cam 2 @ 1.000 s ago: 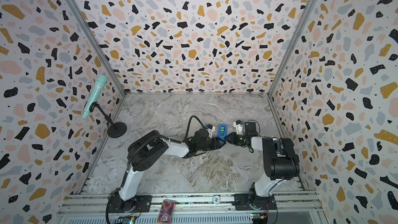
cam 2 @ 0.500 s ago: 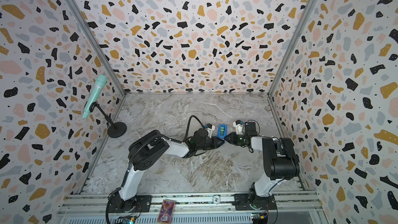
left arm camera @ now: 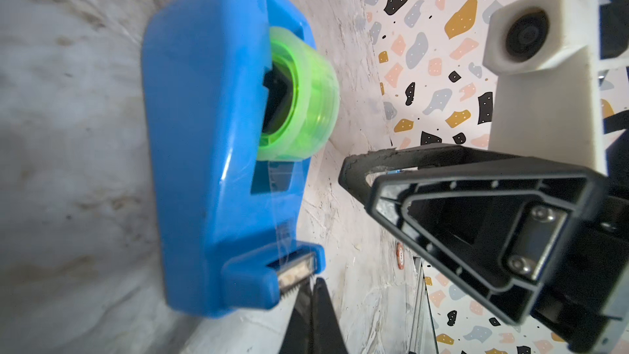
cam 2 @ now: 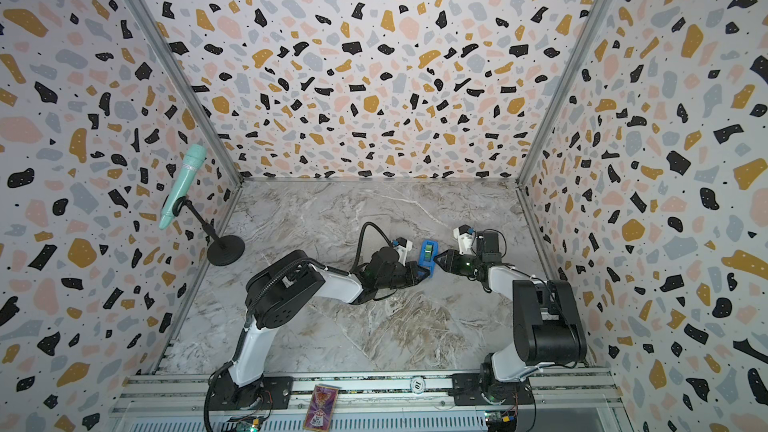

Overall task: Wrap wine bottles in bubble wrap
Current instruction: Tear off the tape using the Tape Cutter.

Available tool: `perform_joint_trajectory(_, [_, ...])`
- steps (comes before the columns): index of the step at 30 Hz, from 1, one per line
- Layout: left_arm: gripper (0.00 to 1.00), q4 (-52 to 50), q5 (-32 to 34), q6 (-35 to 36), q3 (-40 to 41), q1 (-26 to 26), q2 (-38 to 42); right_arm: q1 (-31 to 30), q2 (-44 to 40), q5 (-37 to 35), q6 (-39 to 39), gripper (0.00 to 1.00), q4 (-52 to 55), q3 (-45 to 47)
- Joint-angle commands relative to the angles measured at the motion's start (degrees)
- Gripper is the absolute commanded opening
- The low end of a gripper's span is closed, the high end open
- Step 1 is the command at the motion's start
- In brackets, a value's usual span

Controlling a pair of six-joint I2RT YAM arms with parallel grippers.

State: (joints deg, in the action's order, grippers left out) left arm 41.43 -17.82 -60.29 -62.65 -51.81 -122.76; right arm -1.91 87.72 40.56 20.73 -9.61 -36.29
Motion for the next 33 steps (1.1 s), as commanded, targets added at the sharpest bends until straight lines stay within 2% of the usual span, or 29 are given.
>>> perform_joint_trajectory(1, [0.00, 1.34, -1.09, 0.69, 0.59, 0.36, 2.64, 0.22, 2.32, 1.34, 0.16, 0.35, -0.13, -1.25])
perform_joint_trajectory(9, [0.00, -2.77, -2.52, 2.58, -1.52, 0.46, 3.46, -1.49, 5.10, 1.63, 0.80, 0.36, -1.68, -1.31])
perform_joint_trajectory(33, [0.00, -9.37, -4.61, 4.98, -2.93, 1.19, 7.27, -2.13, 10.21, -7.38, 0.14, 0.34, -0.32, -1.68])
